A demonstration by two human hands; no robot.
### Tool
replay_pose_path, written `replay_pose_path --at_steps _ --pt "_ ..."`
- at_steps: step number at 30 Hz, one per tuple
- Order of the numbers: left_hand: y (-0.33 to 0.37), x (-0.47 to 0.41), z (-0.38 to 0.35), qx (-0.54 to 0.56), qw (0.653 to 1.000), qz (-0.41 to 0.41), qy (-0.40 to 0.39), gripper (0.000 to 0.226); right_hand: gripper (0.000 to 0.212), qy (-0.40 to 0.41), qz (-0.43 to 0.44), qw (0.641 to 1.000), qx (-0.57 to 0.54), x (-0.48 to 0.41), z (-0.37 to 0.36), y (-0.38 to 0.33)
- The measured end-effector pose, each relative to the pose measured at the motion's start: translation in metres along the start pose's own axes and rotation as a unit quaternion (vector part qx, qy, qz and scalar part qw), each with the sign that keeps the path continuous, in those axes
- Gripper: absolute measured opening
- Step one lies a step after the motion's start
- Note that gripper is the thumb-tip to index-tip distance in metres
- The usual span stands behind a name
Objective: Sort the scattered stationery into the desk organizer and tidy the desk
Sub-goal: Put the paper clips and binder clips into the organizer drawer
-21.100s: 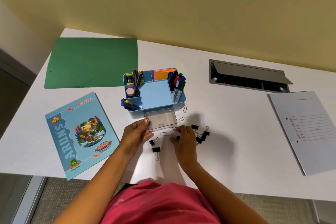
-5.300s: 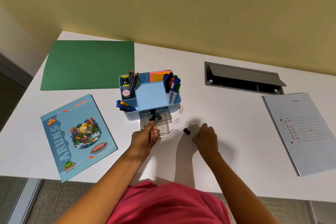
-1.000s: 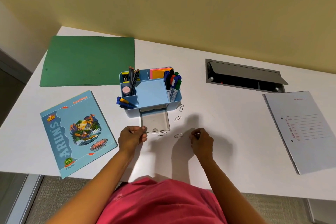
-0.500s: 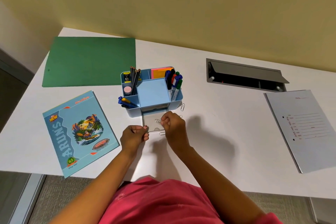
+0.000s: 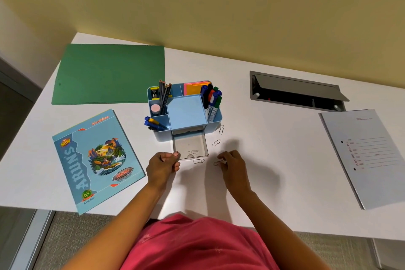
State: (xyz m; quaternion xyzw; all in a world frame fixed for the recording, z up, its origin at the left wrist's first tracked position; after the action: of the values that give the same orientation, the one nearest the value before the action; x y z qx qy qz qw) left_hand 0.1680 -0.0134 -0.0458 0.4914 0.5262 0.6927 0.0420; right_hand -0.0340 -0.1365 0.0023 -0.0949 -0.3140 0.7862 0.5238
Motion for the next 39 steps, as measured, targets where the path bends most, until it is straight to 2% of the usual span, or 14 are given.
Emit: replay_pose_path --at_steps 5,9,12,15,20,23,26,31,34,36,39 --pt "0.0 0.0 0.0 0.002 1.0 0.002 -0.003 0.033 0.005 -0.015 -0.012 0.996 0.089 0.002 -0.007 -0.004" --pt "-0.001 0.0 0.0 0.005 1.0 0.003 -0.004 0.028 0.016 -0.043 -0.066 0.989 0.122 0.002 -0.012 0.008" --pt "-0.002 -0.002 -0.001 0.011 1.0 0.005 -0.009 0.029 0.023 -0.084 -0.072 0.985 0.131 0.001 -0.016 0.01" --pt "-0.002 -0.002 0.0 0.012 1.0 0.003 -0.008 0.027 0.015 -0.038 -0.064 0.994 0.077 0.0 -0.007 0.001" --pt "-0.004 -0.003 -0.002 0.012 1.0 0.0 -0.018 0.028 0.006 0.046 0.02 0.998 -0.039 0.002 0.008 -0.045" --pt "-0.006 -0.005 -0.001 0.008 1.0 0.004 -0.022 0.033 0.008 0.066 0.075 0.995 -0.028 -0.005 0.01 -0.073" --pt "-0.006 -0.004 -0.001 0.0 1.0 0.008 -0.019 0.034 0.004 0.05 0.108 0.993 0.007 -0.011 0.005 -0.088" --pt "-0.006 -0.003 -0.001 -0.003 1.0 0.013 -0.012 0.034 0.015 0.121 0.201 0.971 0.044 -0.006 0.014 -0.108" --pt "-0.006 -0.003 -0.001 0.0 1.0 0.017 -0.011 0.034 0.002 0.128 0.166 0.978 -0.01 -0.004 0.021 -0.093" --pt "-0.005 -0.002 -0.001 0.002 1.0 0.018 -0.008 0.035 0.009 0.104 0.116 0.987 -0.032 -0.003 0.016 -0.07" --pt "-0.004 -0.001 -0.001 0.005 1.0 0.018 -0.006 0.036 0.014 0.073 0.117 0.99 0.014 0.004 0.004 -0.054"
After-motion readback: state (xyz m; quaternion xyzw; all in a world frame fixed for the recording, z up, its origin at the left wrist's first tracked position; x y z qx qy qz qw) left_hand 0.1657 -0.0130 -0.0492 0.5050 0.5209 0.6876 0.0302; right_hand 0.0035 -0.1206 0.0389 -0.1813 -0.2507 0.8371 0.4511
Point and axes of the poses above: each hand's wrist, its own x-axis away from the middle knuckle, its own z-axis out of the back of the hand, y = z × x, the point moved 9 cm from there along -x, towards the middle knuckle, and after that the axes turned 3 degrees about -y, right-handed, at the moved point
